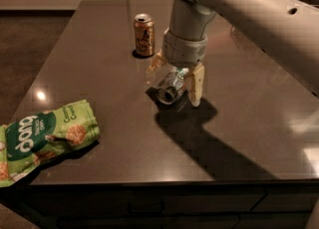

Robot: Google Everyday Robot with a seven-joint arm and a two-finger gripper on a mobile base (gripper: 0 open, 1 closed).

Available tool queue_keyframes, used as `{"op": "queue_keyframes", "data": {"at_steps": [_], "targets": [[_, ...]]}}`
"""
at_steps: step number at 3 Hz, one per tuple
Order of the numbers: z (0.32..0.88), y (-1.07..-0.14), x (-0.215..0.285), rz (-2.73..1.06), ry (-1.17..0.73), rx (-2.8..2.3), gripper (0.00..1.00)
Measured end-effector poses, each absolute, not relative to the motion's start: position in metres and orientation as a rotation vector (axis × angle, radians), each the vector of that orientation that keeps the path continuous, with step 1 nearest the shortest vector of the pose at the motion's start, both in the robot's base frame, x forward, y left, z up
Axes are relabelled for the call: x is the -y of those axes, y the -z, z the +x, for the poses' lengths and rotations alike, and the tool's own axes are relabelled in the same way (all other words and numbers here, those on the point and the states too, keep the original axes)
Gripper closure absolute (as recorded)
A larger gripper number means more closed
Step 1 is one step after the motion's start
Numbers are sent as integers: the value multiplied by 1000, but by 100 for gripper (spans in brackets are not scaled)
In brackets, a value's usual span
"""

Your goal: Place 7up can upright

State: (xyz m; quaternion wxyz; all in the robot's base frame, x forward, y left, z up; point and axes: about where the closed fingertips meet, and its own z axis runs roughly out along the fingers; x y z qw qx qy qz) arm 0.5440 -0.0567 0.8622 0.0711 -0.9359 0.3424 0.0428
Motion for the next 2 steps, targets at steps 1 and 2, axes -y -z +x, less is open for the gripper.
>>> {"op": "queue_keyframes", "data": {"at_steps": [1,2], "targets": [[539,-856,52,-2819,-150,-1100,42],[539,-856,49,-2793,-168,-1184,64]]}}
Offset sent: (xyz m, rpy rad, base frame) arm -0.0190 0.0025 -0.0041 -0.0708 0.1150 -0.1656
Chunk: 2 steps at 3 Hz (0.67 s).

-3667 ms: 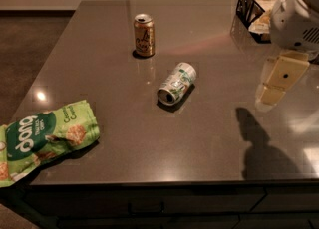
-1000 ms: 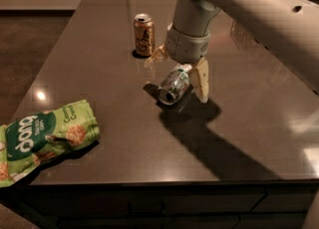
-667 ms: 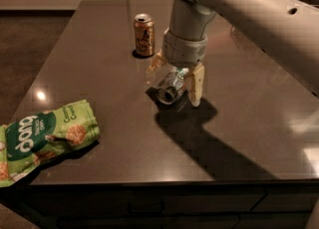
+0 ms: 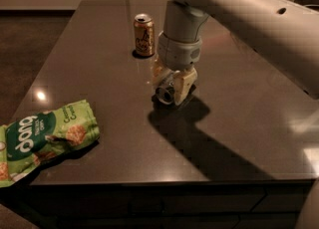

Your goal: Place 7up can upright

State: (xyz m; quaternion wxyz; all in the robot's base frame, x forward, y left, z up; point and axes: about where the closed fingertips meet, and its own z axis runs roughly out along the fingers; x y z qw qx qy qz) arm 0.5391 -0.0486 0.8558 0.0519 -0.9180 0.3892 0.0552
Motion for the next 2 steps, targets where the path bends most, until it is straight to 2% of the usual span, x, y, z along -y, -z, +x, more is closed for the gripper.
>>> {"op": "queue_keyframes", "data": {"at_steps": [1,2], "targets": [[543,-876,46,-2671,-178,-1324,87],[549,-906,48,-2453,-257,-1515,100]]}}
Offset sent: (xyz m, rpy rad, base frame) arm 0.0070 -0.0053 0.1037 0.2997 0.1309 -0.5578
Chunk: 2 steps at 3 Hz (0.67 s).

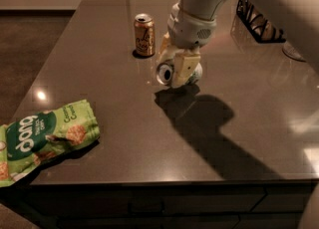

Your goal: Place 7up can upright

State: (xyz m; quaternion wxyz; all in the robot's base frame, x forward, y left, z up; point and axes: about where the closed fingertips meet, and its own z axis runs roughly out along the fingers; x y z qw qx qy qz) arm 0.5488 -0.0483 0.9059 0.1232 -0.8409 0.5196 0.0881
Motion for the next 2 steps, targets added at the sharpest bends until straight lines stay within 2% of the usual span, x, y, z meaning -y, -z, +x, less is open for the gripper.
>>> {"op": "queue_keyframes", "data": {"at_steps": [2], "targets": [[563,-949,44,-1953,-556,-1721,100]]}}
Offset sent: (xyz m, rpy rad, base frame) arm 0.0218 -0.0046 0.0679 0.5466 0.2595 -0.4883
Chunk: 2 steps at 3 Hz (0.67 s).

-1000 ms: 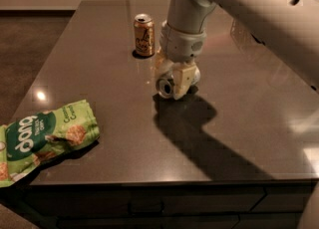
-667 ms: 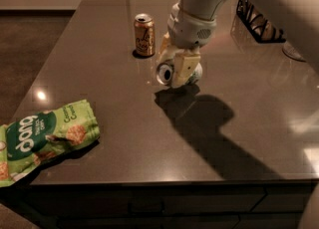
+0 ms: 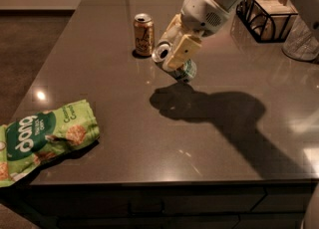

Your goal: Place 7up can upright

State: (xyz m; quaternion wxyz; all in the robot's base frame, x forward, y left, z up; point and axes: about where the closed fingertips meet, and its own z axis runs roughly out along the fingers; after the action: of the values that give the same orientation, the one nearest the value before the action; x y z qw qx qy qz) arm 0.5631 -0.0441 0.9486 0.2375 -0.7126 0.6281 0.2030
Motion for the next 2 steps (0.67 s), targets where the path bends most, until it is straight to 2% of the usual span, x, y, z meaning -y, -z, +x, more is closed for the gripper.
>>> {"op": "queue_keyframes", "data": {"at_steps": [2], "targets": [[578,-952,54,-1540,-824,-1753,100]]}}
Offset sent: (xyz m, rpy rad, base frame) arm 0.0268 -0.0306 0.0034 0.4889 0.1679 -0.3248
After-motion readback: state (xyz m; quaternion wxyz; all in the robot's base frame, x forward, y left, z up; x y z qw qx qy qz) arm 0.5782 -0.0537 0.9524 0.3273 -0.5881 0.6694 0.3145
